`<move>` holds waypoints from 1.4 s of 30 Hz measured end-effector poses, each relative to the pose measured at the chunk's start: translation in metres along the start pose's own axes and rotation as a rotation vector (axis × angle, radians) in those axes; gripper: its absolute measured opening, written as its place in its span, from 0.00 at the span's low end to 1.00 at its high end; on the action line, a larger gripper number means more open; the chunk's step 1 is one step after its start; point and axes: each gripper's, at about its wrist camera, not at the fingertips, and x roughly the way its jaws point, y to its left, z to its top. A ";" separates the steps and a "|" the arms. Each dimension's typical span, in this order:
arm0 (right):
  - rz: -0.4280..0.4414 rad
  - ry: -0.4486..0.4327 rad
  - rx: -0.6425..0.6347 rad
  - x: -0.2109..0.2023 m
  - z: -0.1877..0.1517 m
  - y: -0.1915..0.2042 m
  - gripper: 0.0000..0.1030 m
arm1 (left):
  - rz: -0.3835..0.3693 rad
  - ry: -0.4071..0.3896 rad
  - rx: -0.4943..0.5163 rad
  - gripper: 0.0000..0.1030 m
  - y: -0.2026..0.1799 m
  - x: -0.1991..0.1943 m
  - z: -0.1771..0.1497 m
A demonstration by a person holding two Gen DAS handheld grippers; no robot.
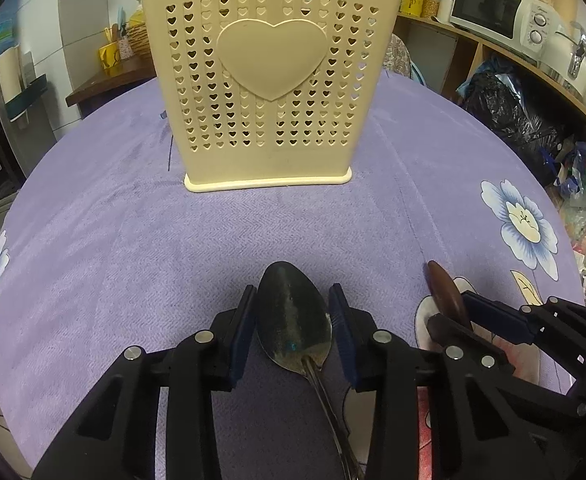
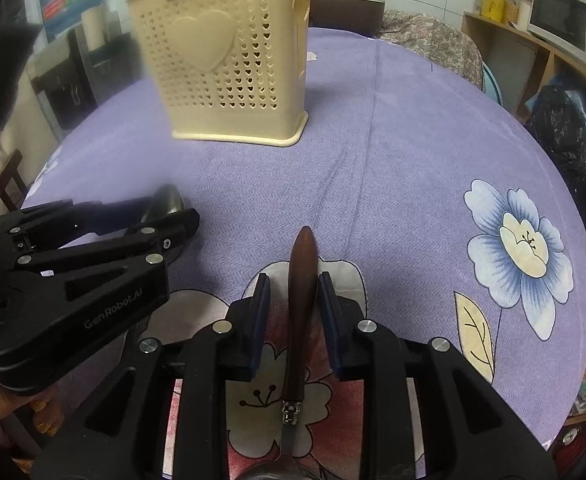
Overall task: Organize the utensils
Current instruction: 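Close the right tool on the wooden handle while the left tool grasps the steel spoon, then lift both spoons upright and carry them over the holder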
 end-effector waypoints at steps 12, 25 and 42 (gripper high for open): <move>0.021 -0.024 0.023 -0.003 0.001 -0.009 0.16 | -0.052 -0.095 -0.032 0.36 0.014 -0.032 0.008; 0.172 -0.253 0.041 -0.071 0.021 -0.004 0.16 | -0.074 -0.265 -0.086 0.35 0.041 -0.093 0.025; 0.171 -0.325 0.025 -0.102 0.027 0.005 0.16 | -0.090 -0.312 -0.094 0.35 0.049 -0.107 0.024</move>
